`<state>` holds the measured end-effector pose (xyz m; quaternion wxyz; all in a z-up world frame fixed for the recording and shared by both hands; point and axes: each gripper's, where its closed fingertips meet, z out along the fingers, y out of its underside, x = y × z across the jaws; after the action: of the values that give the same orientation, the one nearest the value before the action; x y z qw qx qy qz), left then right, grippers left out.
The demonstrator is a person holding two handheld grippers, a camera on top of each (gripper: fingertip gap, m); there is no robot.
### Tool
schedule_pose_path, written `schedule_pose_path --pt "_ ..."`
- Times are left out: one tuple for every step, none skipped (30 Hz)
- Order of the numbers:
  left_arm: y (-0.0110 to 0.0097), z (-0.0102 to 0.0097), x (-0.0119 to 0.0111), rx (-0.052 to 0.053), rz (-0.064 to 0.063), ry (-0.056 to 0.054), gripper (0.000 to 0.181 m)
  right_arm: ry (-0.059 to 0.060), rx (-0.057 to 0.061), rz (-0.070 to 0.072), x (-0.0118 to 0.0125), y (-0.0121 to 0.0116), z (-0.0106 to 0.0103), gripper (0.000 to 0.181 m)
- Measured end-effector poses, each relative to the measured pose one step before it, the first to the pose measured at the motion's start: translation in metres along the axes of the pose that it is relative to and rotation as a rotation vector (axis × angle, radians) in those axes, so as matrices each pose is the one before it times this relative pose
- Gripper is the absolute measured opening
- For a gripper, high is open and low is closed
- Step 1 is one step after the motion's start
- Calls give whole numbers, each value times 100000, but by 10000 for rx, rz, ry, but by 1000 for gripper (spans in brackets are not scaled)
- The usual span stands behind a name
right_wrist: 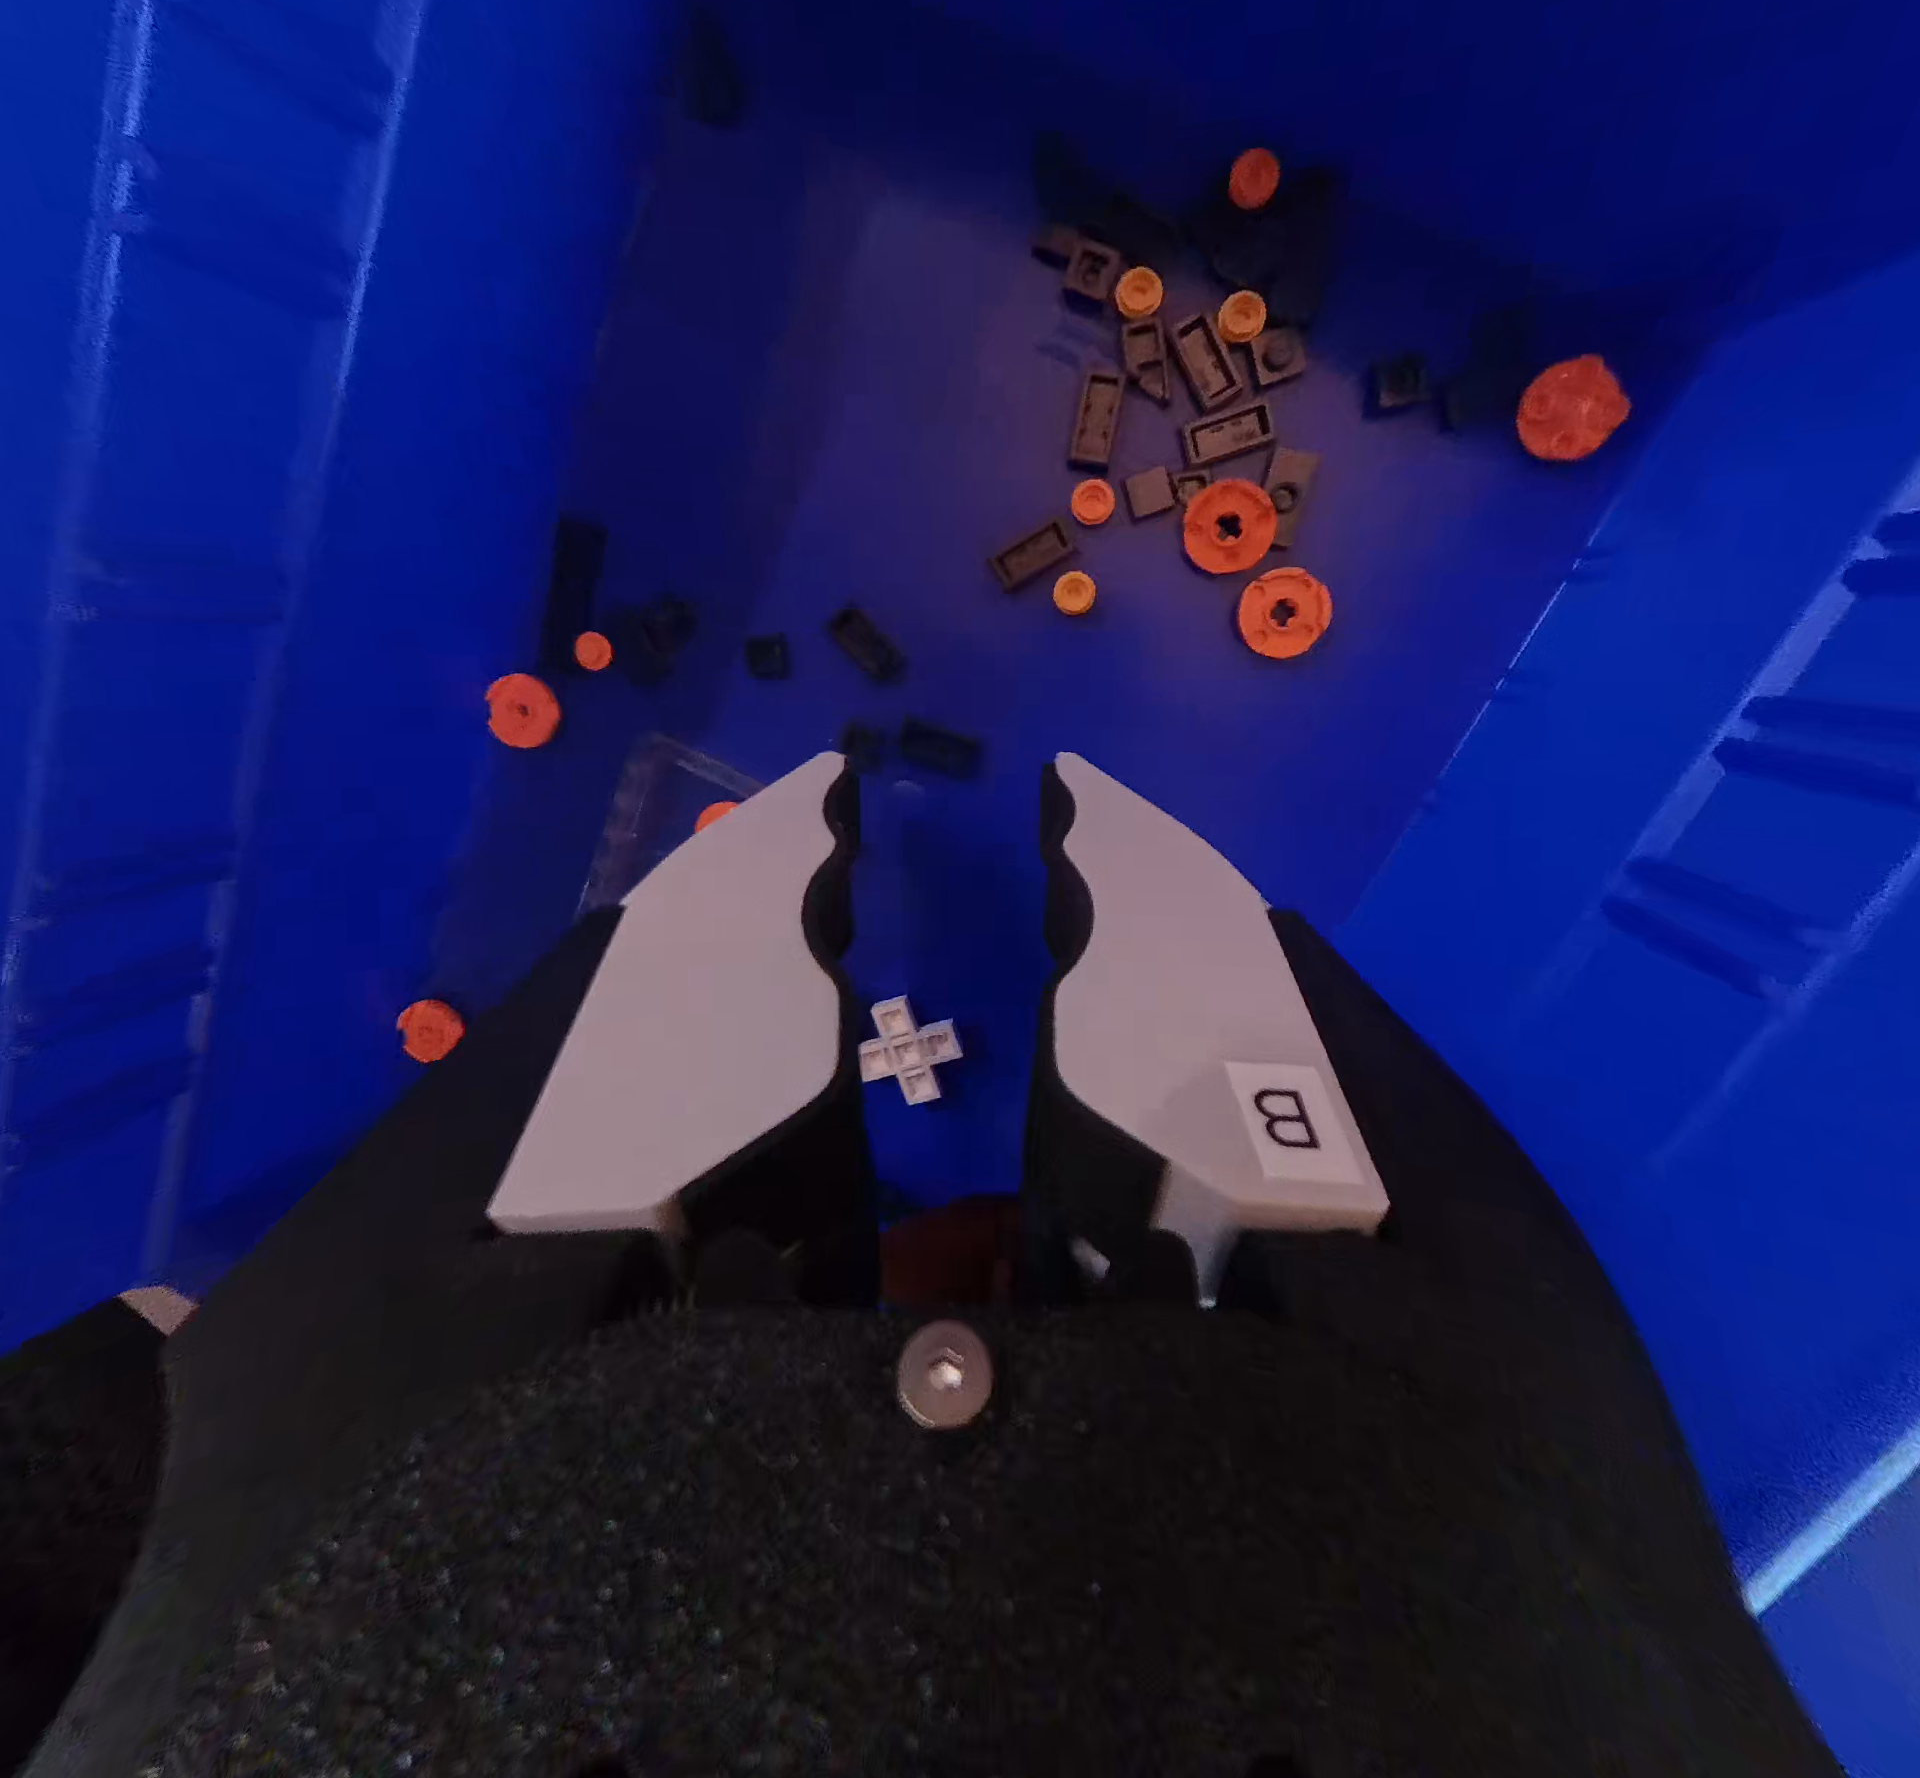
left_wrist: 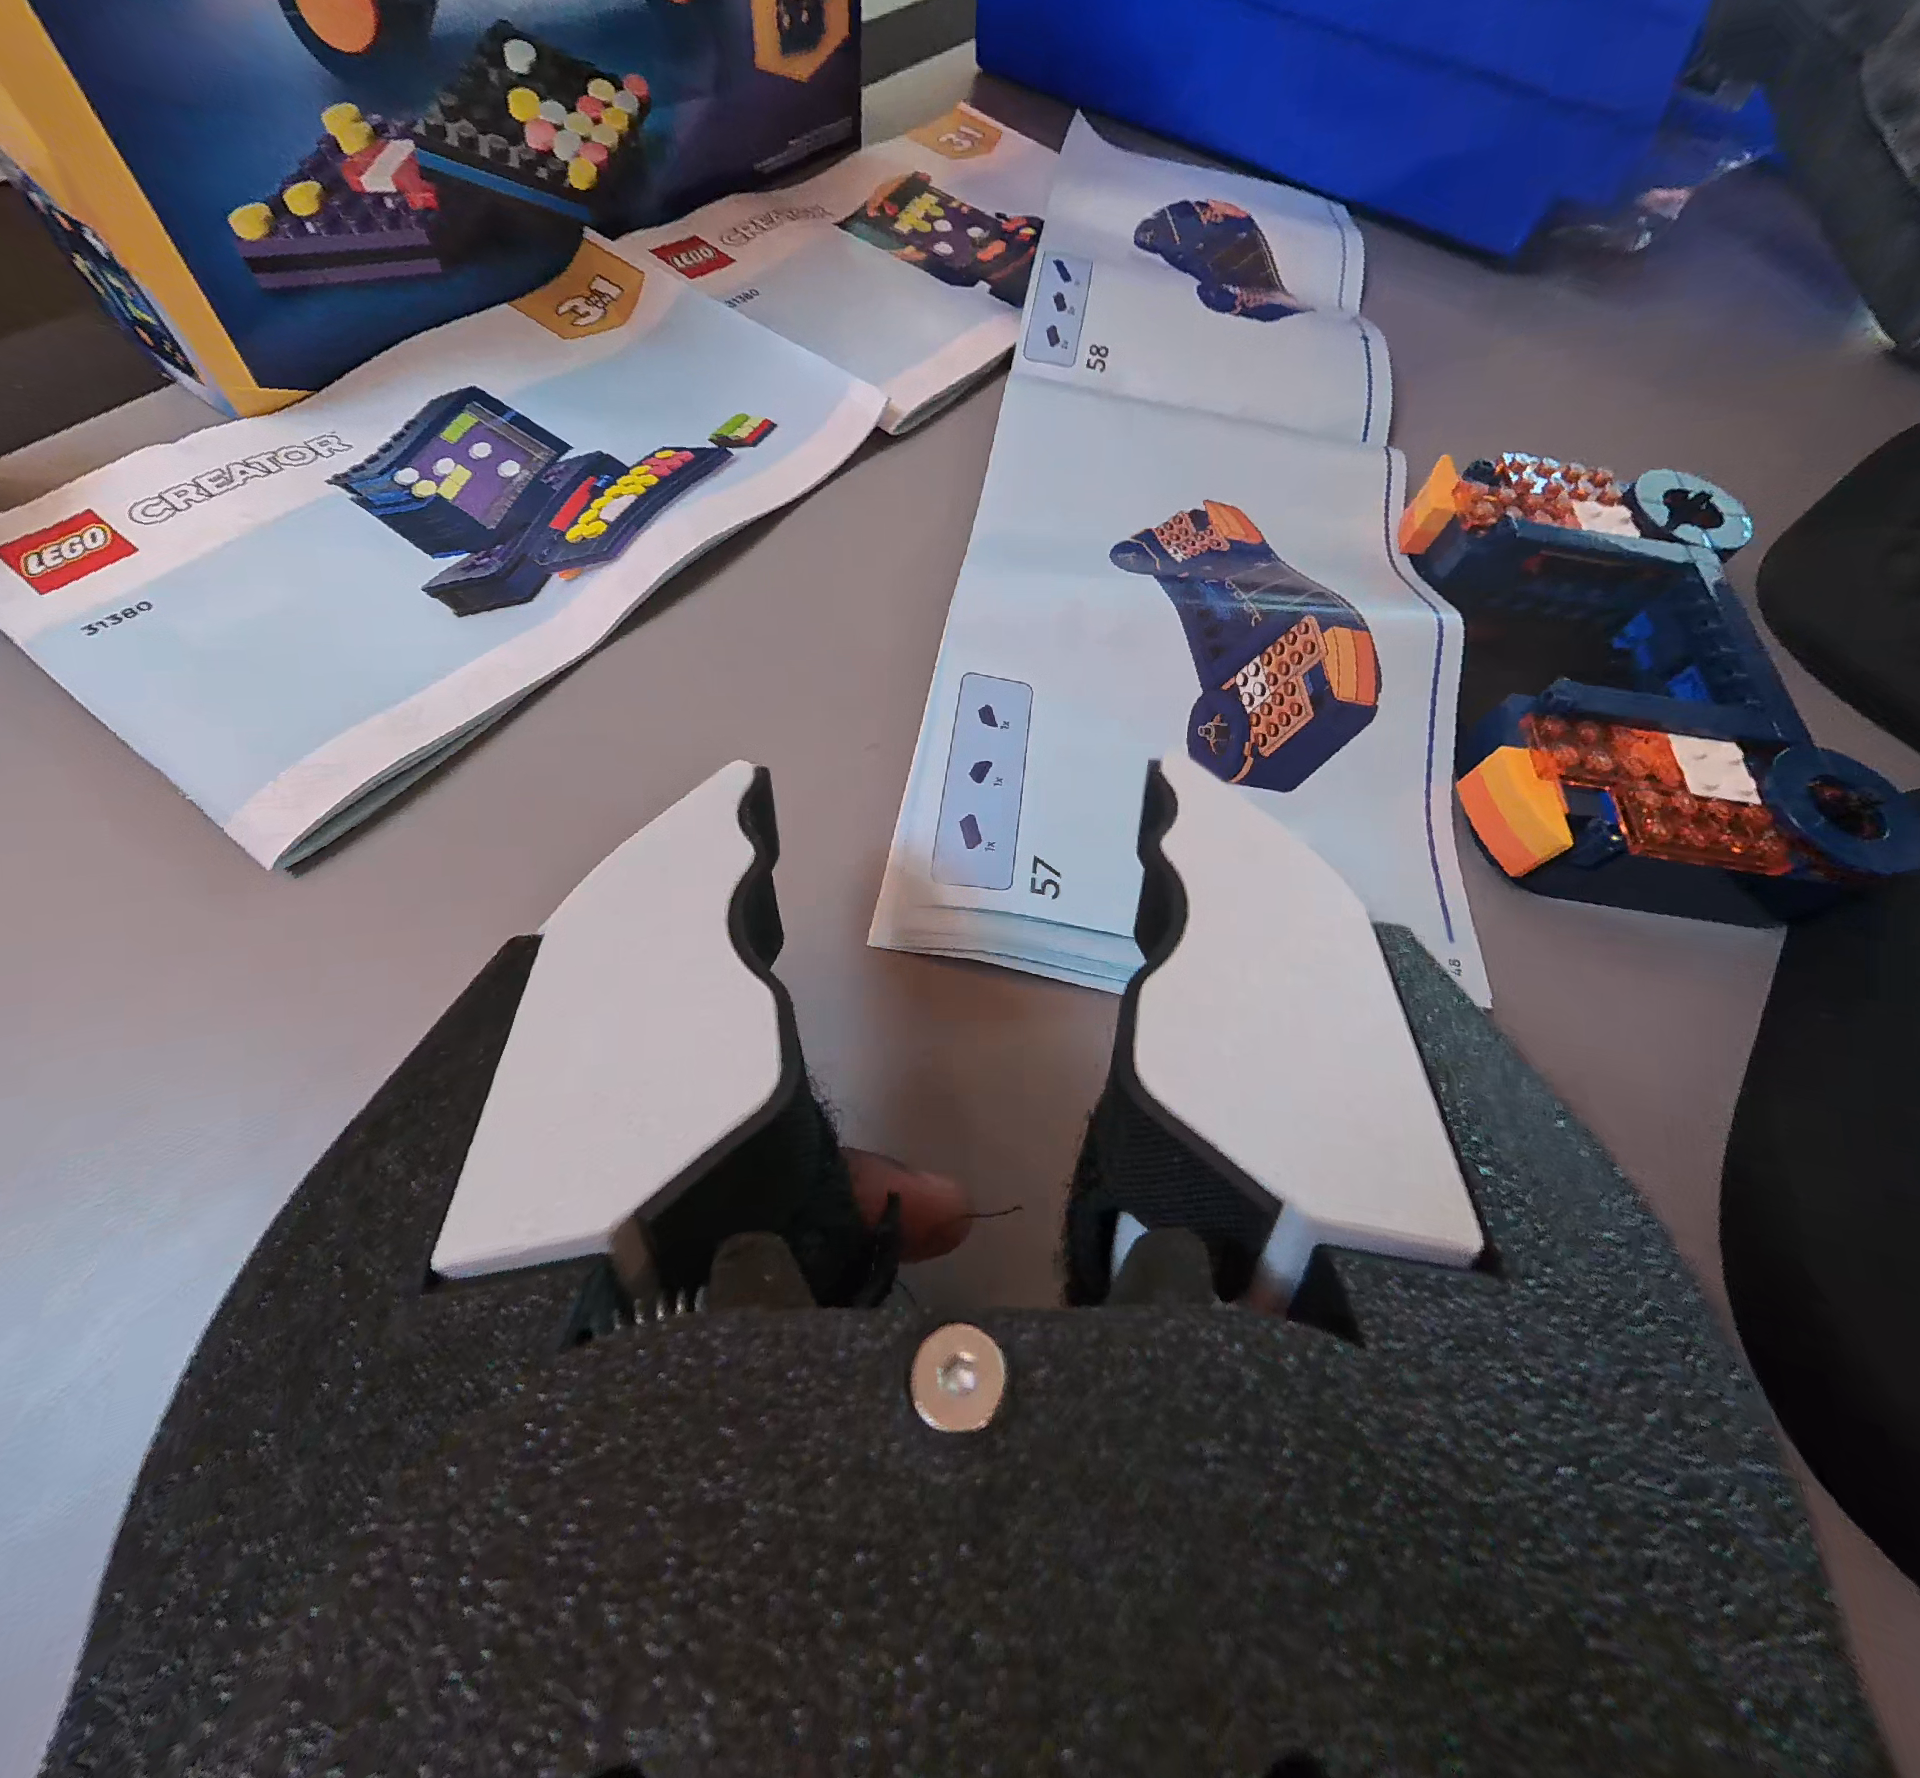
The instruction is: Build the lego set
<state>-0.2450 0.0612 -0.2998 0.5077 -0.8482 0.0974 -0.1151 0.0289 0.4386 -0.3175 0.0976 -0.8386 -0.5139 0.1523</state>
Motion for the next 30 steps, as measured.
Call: schedule_pose_path --pt "84 76 46 -78 40 9 67 89 -48 -15 111 -31 235 33" --pt "76 52 32 -59 24 12 66 -8 -54 0 -2 -15 287 32" --pt "37 35 49 -31 26 26 66 -73 -88 -6 -94 49 299 31" --pt "-4 -3 67 -2 26 34 66 -14 -144 -8 -26 158 279 31" --pt "-22 -12 33 20 13 18 66 58 -139 -16 63 147 241 31" --pt "-37 -33 -6 34 -1 -3 66 44 -83 -10 28 76 155 31" --pt "-40 -37 8 40 0 6 65 50 -5 -7 37 -38 56 31" --pt "-46 -30 0 42 -2 8 65 59 27 -1 44 -79 15 31" --pt "-49 -38 4 37 -5 9 65 48 -2 -2 46 -32 42 30" --pt "-28 -26 35 33 4 25 64 42 21 -6 42 -40 21 29" --pt "-32 -33 30 29 9 22 64 35 -7 10 23 -1 10 28" --pt "-36 -17 18 24 8 10 64 42 -42 -4 3 57 -3 26" --pt "-22 -15 11 21 5 3 64 47 -63 -28 -23 77 -10 26" --pt "-17 -20 -8 17 0 -7 64 71 -87 -29 -25 105 -13 26" --pt "-8 1 -1 9 3 -8 64 107 -80 -35 -1 65 1 26" --pt "-1 3 -4 0 10 -5 64 132 -67 -42 6 11 30 26" --pt "5 5 15 -6 17 -1 64 153 -76 -52 14 15 34 26" --pt "8 15 39 -12 24 9 64 166 -75 -56 23 14 20 25" --pt "24 22 43 -21 28 17 64 174 -77 -55 37 27 32 25" --pt "30 21 60 -27 31 25 64 189 -72 -64 81 10 32 23" --pt "31 15 69 -24 34 31 64 119 -66 -42 0 11 31 24" --pt "27 23 57 -24 32 23 64 88 -45 -34 -7 12 7 24" --pt "35 13 80 -27 28 37 65 52 -20 -69 -21 -3 20 17" --pt "58 1 108 -34 12 55 65 53 -12 -110 17 0 12 16" --pt "62 -4 86 -39 -8 51 66 -11 6 -31 -10 -2 -7 16" --pt "65 1 57 -34 -20 30 66 -44 29 7 0 -3 -5 16" --pt "31 4 21 -24 -14 14 66 -56 37 -19 5 17 -6 16" --pt "32 19 31 -19 5 19 66 -62 40 -25 2 8 -24 16" --pt "14 9 55 -17 24 29 66 -65 12 -34 4 49 -25 16" --pt "23 14 60 -15 30 21 66 -67 -24 -29 1 108 -44 15"
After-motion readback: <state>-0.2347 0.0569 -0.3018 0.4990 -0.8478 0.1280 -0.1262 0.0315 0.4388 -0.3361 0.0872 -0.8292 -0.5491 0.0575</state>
